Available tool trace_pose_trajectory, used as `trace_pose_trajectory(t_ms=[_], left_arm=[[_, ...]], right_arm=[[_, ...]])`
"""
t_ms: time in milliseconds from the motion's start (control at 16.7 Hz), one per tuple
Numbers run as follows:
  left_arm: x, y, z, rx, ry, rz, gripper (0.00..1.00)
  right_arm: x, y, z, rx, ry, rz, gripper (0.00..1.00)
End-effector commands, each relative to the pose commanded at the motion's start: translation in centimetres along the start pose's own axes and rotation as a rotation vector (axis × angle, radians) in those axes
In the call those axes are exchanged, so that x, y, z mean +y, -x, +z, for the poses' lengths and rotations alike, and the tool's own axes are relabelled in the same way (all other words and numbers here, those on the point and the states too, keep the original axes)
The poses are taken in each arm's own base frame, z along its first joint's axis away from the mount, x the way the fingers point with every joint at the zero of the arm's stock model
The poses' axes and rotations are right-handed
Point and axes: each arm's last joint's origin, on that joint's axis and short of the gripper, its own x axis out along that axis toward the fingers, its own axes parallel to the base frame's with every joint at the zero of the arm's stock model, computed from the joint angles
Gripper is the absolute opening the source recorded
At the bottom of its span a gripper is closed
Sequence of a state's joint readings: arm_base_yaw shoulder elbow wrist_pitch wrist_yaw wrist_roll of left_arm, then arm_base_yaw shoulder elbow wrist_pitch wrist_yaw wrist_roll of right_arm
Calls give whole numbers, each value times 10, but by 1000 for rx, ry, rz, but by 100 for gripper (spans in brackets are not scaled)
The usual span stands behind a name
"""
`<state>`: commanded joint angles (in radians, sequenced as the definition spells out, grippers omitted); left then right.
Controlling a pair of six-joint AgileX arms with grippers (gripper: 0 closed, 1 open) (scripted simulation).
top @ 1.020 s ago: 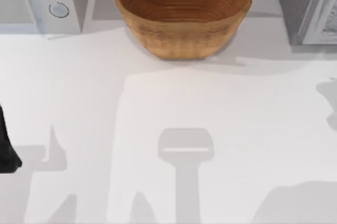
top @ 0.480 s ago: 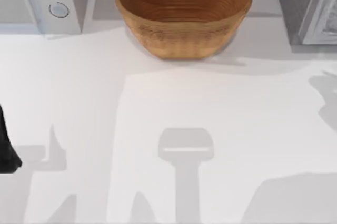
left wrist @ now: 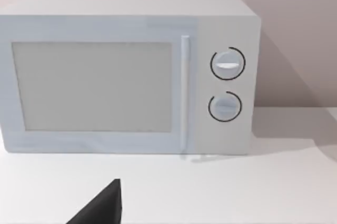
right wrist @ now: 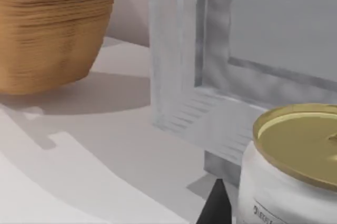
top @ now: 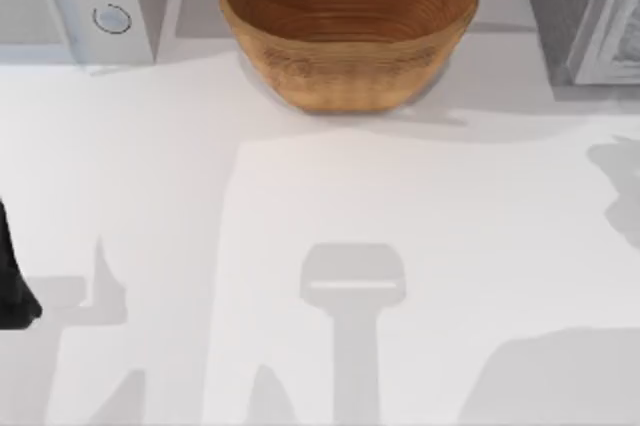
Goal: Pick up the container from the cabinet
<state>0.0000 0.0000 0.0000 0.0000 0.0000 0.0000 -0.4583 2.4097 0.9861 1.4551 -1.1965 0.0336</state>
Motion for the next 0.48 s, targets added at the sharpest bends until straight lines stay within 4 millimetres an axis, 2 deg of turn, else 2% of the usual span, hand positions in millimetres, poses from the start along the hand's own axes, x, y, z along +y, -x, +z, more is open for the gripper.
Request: trace_pose_trajectory(t_ms=[480], left_arm=[[0,0,0,0,0,0,100]], right_arm=[[0,0,0,0,0,0,98]])
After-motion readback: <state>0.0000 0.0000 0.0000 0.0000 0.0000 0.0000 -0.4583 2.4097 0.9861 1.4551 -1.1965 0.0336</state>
